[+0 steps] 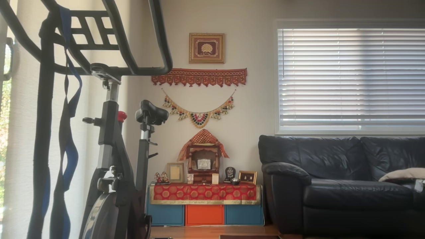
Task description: Sort medicines into box.
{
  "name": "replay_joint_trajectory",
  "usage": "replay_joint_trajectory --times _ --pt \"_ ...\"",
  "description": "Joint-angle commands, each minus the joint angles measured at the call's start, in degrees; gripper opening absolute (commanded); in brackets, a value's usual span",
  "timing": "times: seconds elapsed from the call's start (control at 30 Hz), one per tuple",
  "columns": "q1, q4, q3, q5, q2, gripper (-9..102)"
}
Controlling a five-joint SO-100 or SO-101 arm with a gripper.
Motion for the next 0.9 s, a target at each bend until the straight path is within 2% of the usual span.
replay_joint_trajectory --times 0.0,0.43,0.87 --pt "0.18 -0.44 -2.29 -0.53 0.97 1" --pt "2.02 1.41 -0.44 -1.41 9.58 1" --pt "7.56 10.81 -4.22 -1.49 20.13 1"
